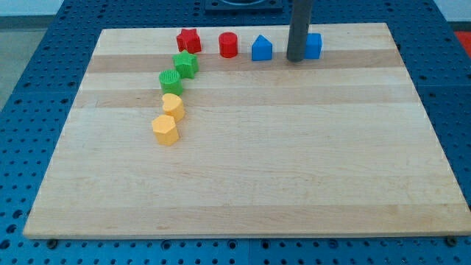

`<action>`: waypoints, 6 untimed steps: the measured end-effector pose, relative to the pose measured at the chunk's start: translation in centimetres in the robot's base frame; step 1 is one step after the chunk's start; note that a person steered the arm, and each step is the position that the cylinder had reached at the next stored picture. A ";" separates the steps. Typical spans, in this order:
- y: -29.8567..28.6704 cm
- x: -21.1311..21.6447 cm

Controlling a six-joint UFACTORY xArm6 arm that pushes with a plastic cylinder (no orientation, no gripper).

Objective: Tap the red circle

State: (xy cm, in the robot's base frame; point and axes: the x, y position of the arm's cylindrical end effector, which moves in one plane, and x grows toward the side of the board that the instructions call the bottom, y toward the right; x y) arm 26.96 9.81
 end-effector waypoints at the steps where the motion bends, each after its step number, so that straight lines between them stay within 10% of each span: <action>1: 0.5 -3.8; 3: -10.5 -6.3; 5: -11.2 5.5; 6: -8.1 3.8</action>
